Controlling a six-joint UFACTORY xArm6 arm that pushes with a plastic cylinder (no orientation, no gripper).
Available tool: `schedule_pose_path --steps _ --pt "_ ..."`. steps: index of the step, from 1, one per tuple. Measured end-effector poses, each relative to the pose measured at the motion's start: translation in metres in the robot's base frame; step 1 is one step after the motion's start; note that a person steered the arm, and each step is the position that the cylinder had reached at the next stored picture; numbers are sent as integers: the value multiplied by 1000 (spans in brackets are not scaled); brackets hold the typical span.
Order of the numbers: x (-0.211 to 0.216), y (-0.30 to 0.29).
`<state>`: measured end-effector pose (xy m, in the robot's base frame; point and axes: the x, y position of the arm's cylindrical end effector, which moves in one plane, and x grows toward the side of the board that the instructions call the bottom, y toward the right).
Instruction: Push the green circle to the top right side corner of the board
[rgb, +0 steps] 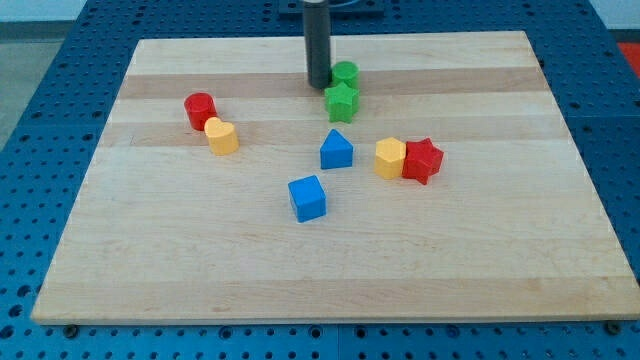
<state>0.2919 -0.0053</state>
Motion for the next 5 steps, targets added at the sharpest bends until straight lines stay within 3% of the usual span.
schedule_pose_path --steps 5 --pt "25 130"
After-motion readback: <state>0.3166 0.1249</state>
